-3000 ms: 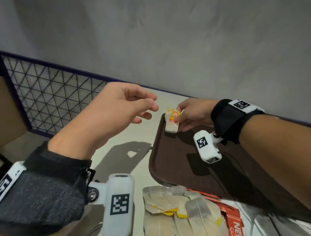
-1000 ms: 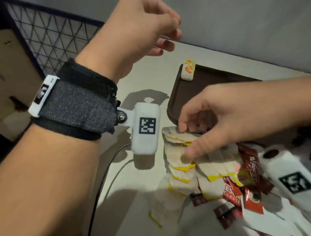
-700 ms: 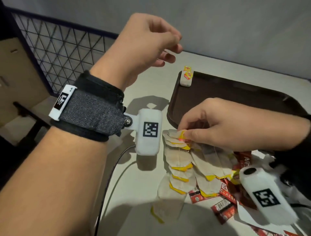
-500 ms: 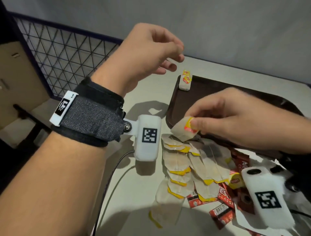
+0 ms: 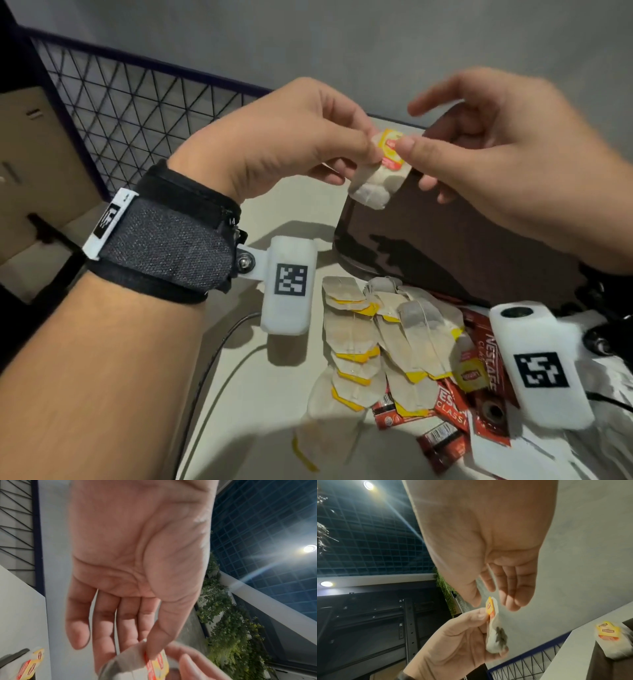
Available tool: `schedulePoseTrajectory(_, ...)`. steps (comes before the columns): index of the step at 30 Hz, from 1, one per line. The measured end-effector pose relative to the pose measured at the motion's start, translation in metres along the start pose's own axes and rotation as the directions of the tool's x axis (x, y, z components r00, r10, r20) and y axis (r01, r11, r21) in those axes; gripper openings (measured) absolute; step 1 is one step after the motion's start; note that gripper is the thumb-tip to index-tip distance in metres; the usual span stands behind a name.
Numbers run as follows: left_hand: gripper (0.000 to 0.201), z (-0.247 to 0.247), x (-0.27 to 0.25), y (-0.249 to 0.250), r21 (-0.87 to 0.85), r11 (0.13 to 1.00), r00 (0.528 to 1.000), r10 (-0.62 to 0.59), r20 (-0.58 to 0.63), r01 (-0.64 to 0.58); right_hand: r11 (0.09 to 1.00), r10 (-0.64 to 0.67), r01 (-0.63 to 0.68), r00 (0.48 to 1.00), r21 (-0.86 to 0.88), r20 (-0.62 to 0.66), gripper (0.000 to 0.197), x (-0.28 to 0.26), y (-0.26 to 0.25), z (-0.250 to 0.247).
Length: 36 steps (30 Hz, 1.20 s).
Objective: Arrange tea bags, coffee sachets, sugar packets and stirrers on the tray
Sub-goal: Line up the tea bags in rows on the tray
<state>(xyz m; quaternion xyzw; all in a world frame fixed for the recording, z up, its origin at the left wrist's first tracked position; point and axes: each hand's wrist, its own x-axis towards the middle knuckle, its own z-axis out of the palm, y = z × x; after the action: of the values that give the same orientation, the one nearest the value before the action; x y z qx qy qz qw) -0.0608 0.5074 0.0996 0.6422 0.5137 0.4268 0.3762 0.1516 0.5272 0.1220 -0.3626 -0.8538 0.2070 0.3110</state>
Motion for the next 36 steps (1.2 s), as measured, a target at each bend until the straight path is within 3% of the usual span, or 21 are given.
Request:
schedulePoseTrajectory(2,0.003,-0.006,0.002,-0.002,-0.030,0.999,0.997,-0.017,-0.080,0.014,0.999,0.022,-0.019,0.998,-0.044,0.058,0.027,-0.004,0.002,0.002)
schedulePoseTrajectory(3,0.004,-0.010,0.003,-0.002,-0.048,0.999,0.992,-0.022,-0.124,0.016,0.997,0.034,-0.022,0.987,-0.079,0.157,0.026,-0.007,0.002,0.005)
schedulePoseTrajectory(5,0.009,-0.015,0.005,-0.004,-0.096,0.995,0.979,-0.029,-0.201,0.010,0.990,0.075,-0.022,0.914,-0.136,0.398,0.021,-0.014,-0.003,0.016)
schedulePoseTrajectory(7,0.006,-0.016,0.007,-0.004,-0.141,0.990,0.967,-0.032,-0.254,-0.004,0.967,0.080,0.064,0.842,-0.248,0.533,0.024,-0.019,-0.006,0.028)
schedulePoseTrajectory(10,0.001,-0.017,0.009,-0.005,-0.178,0.984,0.956,-0.033,-0.293,-0.020,0.910,0.061,0.206,0.793,-0.361,0.606,0.032,-0.022,-0.006,0.043)
schedulePoseTrajectory(14,0.004,-0.016,0.010,-0.004,-0.202,0.979,0.952,-0.031,-0.306,-0.033,0.905,0.086,0.214,0.756,-0.369,0.649,0.035,-0.024,-0.003,0.050)
schedulePoseTrajectory(23,0.003,-0.015,0.010,-0.003,-0.194,0.980,0.949,-0.025,-0.315,-0.038,0.980,0.116,0.013,0.777,-0.199,0.619,0.017,-0.025,0.009,0.051)
schedulePoseTrajectory(29,0.004,-0.010,0.011,-0.003,-0.205,0.979,0.952,-0.041,-0.303,-0.022,0.992,0.074,0.005,0.777,-0.124,0.625,0.012,-0.027,0.016,0.052)
schedulePoseTrajectory(32,0.005,-0.008,0.012,-0.005,-0.226,0.974,0.959,-0.048,-0.279,-0.017,0.997,0.027,0.016,0.819,-0.070,0.573,0.012,-0.028,0.019,0.052)
schedulePoseTrajectory(36,0.006,-0.005,0.012,-0.007,-0.293,0.956,0.976,-0.045,-0.213,-0.020,0.996,-0.051,0.074,0.916,-0.043,0.399,0.013,-0.026,0.020,0.044)
